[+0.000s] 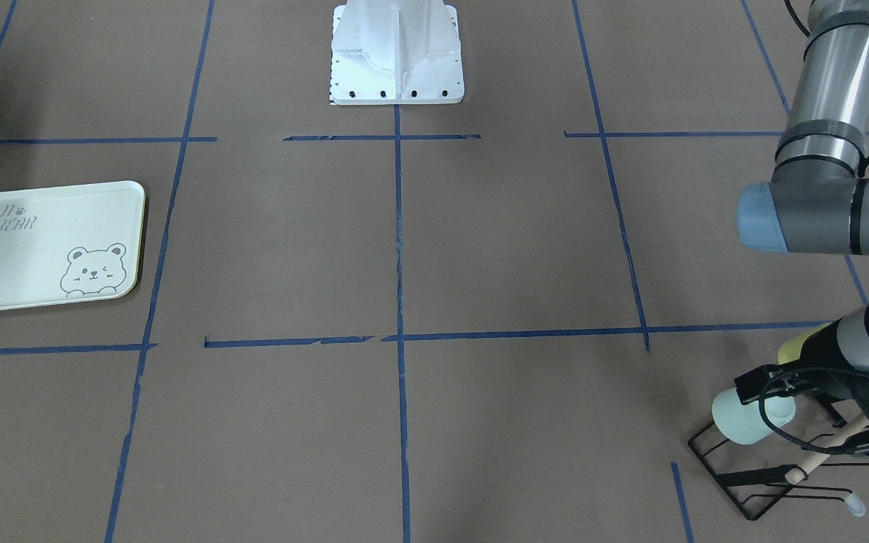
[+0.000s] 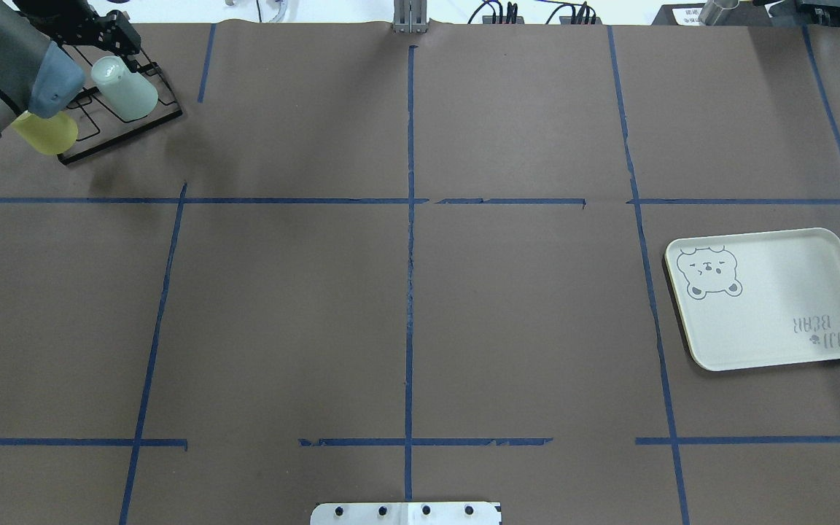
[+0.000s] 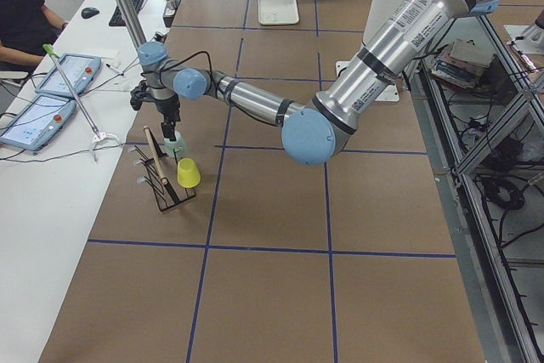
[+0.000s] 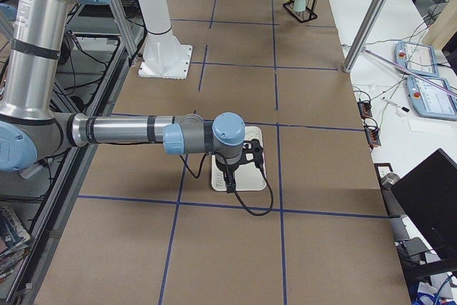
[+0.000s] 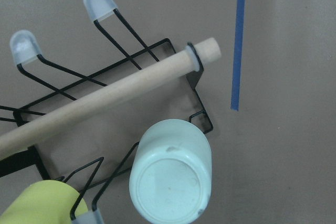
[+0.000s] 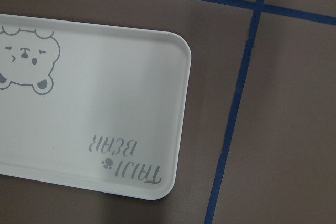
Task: Left arm grabs green cup and hands to right arm on tray
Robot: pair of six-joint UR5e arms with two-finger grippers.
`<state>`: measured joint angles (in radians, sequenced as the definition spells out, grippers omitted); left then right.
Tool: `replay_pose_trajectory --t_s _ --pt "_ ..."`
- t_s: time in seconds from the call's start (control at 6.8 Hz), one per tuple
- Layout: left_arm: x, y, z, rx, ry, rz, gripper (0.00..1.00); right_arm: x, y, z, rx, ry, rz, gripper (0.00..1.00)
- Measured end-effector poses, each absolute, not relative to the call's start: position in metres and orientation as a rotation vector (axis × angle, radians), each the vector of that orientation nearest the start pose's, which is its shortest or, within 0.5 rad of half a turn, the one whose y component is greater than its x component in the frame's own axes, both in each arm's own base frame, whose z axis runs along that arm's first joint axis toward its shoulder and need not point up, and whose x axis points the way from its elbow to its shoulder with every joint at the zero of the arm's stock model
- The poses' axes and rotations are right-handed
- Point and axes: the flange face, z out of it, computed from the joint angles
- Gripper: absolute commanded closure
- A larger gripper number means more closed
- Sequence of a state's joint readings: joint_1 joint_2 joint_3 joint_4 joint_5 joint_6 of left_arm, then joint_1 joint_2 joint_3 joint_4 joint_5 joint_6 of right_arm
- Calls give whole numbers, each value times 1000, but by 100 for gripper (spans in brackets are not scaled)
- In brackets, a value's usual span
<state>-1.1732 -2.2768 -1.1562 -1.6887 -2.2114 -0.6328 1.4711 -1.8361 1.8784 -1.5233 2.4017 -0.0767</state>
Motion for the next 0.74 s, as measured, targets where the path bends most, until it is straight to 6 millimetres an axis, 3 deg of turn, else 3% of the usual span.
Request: replay_pose_trajectory --t_s 0.29,0.74 --pt "241 -743 414 29 743 -84 4 21 -390 614 76 -833 -204 0" --pt "247 -743 420 28 744 -76 24 21 -390 613 78 -833 -205 0"
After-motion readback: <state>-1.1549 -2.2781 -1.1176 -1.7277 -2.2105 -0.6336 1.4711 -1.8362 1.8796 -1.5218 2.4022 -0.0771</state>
